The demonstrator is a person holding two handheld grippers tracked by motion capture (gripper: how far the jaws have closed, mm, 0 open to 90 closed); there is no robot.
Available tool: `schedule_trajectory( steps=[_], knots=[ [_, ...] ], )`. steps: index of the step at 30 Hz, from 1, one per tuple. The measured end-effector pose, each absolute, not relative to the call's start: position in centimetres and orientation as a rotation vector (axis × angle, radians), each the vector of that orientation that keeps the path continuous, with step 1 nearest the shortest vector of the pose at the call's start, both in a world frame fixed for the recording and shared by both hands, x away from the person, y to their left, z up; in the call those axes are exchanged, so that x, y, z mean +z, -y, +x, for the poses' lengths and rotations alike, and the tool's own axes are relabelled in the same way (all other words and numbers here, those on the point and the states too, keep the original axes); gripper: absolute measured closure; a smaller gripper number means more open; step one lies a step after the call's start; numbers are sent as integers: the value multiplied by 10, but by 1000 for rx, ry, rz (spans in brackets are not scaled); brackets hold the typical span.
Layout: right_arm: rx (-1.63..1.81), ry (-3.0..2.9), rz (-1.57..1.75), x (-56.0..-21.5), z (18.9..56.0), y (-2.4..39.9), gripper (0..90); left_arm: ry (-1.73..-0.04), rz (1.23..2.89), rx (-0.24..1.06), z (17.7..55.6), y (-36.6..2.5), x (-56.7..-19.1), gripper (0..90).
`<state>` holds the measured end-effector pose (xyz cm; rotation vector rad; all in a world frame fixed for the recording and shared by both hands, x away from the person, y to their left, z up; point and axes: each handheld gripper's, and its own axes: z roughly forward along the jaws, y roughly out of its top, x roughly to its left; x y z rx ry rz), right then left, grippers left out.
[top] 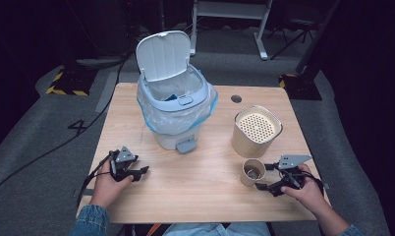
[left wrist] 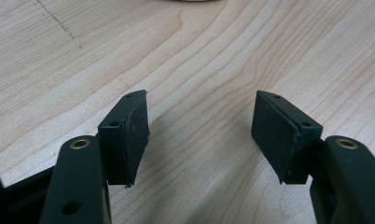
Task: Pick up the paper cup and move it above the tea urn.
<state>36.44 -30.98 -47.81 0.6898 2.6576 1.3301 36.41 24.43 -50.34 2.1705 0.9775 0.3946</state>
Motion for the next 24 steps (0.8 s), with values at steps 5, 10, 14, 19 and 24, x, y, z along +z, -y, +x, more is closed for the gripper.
schedule_trajectory(
  steps=[5, 10, 14, 19, 24],
  knots=[
    [1340, -2665, 663, -486, 366, 301, 177, -977, 2171, 392, 364, -244, -503, 367],
    [1364, -2654, 627, -490, 368, 293, 195, -976, 2172, 391, 364, -244, -503, 365],
    [1392, -2644, 625, -494, 370, 288, 223, -974, 2174, 390, 364, -244, -503, 361],
    [1435, -2626, 626, -496, 373, 287, 262, -974, 2175, 390, 364, -244, -503, 360],
    [1442, -2619, 610, -496, 373, 288, 279, -973, 2176, 390, 364, -244, -503, 359]
  ],
)
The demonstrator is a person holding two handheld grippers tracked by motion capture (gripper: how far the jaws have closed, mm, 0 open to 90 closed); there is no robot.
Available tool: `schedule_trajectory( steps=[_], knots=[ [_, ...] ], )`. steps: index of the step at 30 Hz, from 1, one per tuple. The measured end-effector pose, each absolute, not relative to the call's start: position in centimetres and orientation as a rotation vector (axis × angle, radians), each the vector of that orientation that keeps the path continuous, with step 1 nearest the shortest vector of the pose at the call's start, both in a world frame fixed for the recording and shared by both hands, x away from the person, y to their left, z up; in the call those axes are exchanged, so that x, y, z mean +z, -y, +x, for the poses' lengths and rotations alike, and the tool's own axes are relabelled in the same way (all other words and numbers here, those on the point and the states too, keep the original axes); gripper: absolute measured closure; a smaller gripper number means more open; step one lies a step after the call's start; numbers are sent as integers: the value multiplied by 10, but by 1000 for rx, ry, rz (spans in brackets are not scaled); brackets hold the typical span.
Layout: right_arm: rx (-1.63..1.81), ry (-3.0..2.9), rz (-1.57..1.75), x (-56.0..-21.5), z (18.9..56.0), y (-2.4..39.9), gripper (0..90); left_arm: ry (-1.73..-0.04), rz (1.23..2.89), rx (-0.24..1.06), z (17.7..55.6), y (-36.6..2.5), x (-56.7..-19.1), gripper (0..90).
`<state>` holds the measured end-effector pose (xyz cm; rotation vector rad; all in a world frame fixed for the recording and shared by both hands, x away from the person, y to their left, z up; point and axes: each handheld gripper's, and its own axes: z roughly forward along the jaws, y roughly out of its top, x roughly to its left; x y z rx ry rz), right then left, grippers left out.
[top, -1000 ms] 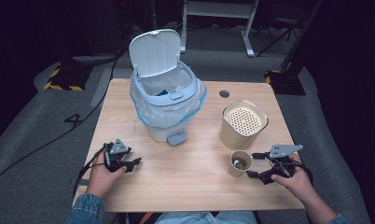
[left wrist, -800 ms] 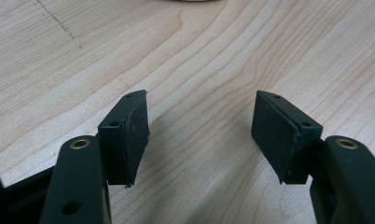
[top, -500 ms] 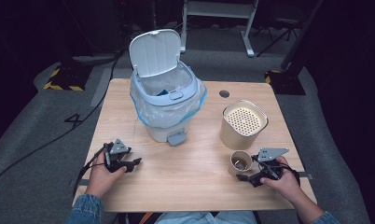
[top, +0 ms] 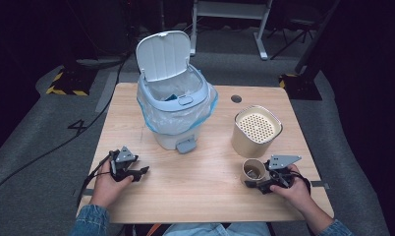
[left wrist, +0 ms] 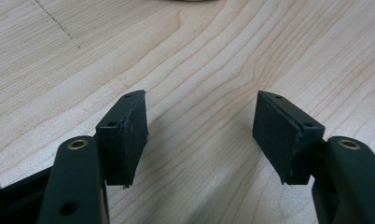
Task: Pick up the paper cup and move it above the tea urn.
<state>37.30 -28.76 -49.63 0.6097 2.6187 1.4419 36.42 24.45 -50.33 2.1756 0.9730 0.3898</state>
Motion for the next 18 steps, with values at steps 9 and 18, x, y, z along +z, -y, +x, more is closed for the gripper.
schedule_trajectory(
  steps=[9, 18],
  knots=[
    [1445, -2604, 605, -483, 371, 294, 287, -973, 2176, 390, 364, -244, -503, 358],
    [1450, -2573, 578, -449, 371, 311, 288, -974, 2175, 390, 364, -244, -503, 358]
  ],
)
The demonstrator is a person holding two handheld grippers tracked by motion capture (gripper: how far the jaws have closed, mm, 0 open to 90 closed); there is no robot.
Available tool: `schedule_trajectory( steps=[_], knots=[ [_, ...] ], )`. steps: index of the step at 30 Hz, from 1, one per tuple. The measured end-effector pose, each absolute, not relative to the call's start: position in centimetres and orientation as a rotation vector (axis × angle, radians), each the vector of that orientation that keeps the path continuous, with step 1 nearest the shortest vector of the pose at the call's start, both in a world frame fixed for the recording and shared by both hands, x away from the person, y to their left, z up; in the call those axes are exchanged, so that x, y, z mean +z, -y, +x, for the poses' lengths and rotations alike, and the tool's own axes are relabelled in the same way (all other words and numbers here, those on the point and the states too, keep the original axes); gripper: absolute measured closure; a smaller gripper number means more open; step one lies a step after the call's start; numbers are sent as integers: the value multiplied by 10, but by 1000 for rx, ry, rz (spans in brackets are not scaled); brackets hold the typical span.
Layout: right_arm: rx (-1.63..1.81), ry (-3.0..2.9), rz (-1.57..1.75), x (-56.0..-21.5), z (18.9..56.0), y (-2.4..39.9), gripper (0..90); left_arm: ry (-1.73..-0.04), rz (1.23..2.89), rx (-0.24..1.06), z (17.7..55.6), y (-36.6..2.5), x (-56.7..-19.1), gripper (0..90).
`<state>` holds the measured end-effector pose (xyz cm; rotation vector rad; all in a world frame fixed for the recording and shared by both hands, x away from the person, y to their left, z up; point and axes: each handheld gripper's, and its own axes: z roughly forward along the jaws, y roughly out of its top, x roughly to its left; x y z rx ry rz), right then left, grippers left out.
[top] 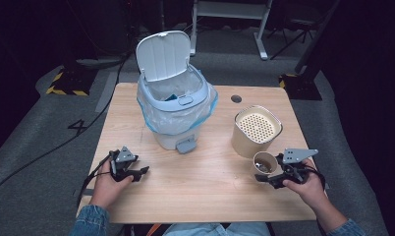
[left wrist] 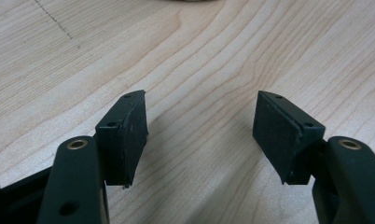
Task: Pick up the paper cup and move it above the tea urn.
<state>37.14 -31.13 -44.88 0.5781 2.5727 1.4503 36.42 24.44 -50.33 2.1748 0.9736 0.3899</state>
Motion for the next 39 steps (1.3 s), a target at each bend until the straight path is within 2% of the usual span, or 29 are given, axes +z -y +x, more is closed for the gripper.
schedule_trajectory(
  steps=[24, 39],
  knots=[
    [1421, -2559, 535, -376, 394, 346, 296, -976, 2169, 382, 364, -244, -503, 355],
    [1354, -2449, 526, -341, 428, 356, 297, -977, 2169, 381, 364, -244, -503, 355]
  ],
)
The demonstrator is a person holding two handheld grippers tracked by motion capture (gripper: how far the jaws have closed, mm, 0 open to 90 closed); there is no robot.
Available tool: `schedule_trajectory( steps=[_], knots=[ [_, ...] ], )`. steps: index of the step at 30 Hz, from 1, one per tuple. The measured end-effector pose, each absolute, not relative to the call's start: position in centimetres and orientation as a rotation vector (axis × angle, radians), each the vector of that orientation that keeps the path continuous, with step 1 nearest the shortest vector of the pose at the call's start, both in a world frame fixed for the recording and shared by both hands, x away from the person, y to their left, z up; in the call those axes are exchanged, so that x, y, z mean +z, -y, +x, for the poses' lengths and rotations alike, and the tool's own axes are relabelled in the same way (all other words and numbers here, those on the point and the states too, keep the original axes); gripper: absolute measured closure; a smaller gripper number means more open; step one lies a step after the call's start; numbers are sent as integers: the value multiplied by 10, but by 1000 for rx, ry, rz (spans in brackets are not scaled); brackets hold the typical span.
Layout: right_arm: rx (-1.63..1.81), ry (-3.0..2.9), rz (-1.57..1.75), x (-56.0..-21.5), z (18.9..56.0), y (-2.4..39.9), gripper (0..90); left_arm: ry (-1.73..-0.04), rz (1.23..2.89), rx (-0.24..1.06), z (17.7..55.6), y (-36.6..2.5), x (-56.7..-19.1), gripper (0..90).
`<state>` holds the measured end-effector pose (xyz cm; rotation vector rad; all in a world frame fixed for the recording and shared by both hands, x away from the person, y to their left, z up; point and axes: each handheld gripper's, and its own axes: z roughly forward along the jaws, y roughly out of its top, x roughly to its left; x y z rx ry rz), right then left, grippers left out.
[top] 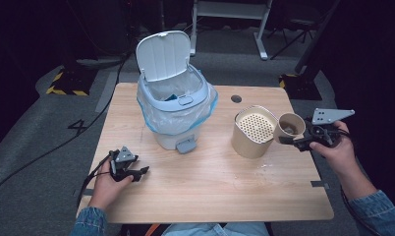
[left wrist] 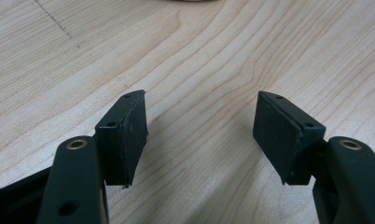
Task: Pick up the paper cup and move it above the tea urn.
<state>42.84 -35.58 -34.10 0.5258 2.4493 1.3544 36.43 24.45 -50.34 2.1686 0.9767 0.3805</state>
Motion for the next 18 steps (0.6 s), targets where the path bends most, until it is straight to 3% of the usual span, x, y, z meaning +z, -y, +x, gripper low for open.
schedule_trajectory(
  steps=[18],
  knots=[
    [1205, -2384, 387, -330, 475, 344, 298, -974, 2173, 387, 364, -244, -503, 354]
  ],
)
